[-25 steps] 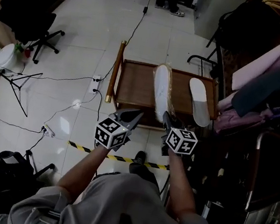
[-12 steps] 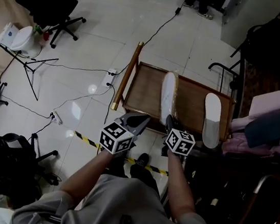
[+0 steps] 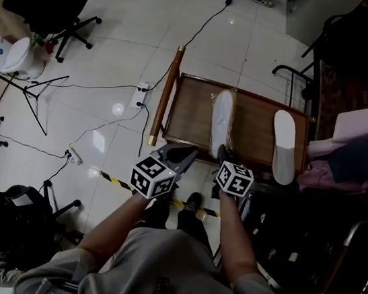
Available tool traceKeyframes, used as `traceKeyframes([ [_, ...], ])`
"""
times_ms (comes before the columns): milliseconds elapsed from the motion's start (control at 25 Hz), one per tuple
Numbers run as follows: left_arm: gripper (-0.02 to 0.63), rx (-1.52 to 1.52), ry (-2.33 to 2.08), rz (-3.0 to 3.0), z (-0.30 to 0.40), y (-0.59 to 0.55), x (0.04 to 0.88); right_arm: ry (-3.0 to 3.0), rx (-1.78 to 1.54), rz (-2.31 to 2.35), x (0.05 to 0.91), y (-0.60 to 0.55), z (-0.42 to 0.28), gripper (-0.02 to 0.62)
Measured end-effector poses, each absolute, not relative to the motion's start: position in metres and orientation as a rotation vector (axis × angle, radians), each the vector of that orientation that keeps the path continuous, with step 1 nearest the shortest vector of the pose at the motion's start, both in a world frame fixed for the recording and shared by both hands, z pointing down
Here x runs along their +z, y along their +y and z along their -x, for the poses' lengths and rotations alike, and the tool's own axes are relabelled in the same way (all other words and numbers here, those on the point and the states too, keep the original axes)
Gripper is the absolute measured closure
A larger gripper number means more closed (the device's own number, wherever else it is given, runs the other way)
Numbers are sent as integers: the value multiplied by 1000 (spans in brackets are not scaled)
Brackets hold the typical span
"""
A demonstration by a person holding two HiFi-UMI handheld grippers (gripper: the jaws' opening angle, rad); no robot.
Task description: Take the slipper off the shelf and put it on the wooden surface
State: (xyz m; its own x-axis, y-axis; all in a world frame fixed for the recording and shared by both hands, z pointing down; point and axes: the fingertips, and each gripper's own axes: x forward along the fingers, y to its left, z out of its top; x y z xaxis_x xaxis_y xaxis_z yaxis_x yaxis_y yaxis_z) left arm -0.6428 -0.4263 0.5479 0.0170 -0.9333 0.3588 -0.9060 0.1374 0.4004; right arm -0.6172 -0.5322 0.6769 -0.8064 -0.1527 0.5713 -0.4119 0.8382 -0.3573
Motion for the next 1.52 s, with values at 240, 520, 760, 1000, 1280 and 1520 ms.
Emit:
traceKeyframes([
  [240, 601, -68, -1831, -1784, 643, -426, 556, -2427, 498, -433, 691, -534, 610, 448],
  [520, 601, -47, -1793, -1817, 642, -428, 558, -2413, 491, -425, 694, -529, 603, 214],
  [760, 601, -46, -1782, -1863, 639, -433, 545, -2528, 469, -433, 643, -536, 596, 199],
  [1000, 601, -50, -1770, -1932, 633, -442, 523, -2750, 475, -388, 545, -531, 594, 393],
  [1280, 601, -80, -1791, -1980, 631, -459, 494, -2907, 395, -382, 473, -536, 582, 595],
  [1520, 601, -97, -1826, -2012, 631, -466, 473, -2977, 353, -273, 437, -529, 589, 595],
])
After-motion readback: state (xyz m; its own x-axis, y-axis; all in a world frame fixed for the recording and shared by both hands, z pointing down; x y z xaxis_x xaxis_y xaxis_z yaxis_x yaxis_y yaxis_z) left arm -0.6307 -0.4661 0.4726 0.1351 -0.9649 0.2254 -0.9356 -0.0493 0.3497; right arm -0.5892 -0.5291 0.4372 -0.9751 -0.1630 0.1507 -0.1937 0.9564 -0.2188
